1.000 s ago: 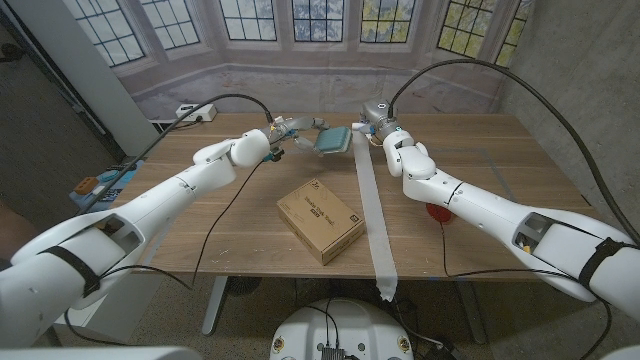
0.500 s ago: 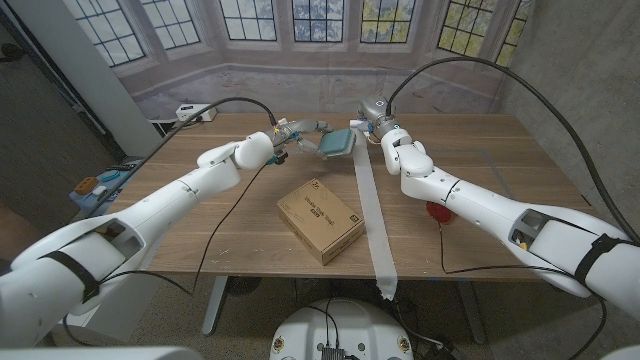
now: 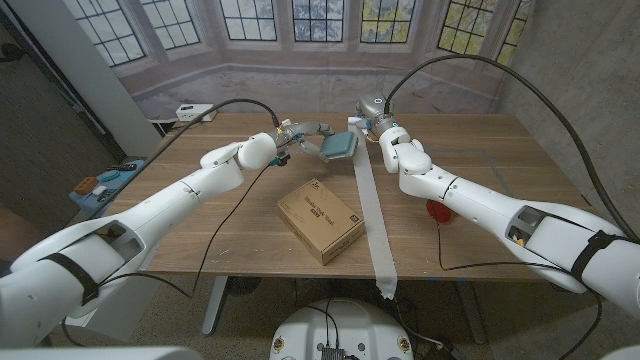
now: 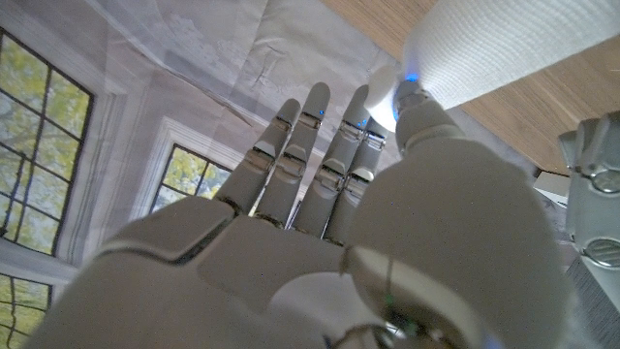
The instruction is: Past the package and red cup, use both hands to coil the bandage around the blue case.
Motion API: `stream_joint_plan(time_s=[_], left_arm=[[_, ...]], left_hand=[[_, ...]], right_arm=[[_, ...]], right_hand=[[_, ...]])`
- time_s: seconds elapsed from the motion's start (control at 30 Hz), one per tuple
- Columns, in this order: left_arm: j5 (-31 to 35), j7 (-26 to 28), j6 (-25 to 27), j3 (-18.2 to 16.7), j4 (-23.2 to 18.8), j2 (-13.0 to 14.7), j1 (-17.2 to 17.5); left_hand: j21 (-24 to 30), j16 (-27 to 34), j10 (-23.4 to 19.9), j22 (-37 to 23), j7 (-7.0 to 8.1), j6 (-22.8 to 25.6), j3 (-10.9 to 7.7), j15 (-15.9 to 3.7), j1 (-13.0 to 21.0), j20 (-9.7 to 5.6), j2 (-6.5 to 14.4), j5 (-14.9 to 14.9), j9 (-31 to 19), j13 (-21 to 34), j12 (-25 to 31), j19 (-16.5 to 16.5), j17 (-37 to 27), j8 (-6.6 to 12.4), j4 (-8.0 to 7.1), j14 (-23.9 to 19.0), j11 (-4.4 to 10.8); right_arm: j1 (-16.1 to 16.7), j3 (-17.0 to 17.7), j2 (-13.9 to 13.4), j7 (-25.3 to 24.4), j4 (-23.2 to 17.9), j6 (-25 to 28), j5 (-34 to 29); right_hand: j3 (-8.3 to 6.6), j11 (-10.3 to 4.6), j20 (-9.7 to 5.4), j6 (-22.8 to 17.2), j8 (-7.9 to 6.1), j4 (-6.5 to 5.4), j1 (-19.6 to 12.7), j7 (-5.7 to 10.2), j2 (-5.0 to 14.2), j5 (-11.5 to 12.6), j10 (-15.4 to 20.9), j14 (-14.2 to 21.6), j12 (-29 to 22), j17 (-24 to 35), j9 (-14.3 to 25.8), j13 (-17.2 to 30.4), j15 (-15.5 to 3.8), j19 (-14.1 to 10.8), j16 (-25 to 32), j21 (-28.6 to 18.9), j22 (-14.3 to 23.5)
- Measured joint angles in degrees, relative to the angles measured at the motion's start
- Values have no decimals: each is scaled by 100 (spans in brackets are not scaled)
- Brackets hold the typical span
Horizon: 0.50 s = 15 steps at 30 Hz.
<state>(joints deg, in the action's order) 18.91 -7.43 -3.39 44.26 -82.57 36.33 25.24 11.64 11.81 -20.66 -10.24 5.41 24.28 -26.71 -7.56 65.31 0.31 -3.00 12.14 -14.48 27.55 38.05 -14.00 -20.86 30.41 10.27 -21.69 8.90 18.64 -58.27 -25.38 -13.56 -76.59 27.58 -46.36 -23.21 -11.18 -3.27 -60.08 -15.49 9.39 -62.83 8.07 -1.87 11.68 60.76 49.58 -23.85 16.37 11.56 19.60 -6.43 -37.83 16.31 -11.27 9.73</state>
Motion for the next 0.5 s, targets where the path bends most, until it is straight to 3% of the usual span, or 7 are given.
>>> stream_joint_plan(time_s=[0.5], left_arm=[[0,-25,31,117,-74,-131,-146]], left_hand=[[0,0,-23,0,-7,7,0,0,0,0,0,-1,30,0,-18,-1,0,0,0,0,12]], right_arm=[[-49,-44,50,-197,72,22,-150]], right_hand=[[0,31,0,1,1,0,-16,0,1,-3,31,-1,-26,-1,5,21,1,0,-22,0,0]])
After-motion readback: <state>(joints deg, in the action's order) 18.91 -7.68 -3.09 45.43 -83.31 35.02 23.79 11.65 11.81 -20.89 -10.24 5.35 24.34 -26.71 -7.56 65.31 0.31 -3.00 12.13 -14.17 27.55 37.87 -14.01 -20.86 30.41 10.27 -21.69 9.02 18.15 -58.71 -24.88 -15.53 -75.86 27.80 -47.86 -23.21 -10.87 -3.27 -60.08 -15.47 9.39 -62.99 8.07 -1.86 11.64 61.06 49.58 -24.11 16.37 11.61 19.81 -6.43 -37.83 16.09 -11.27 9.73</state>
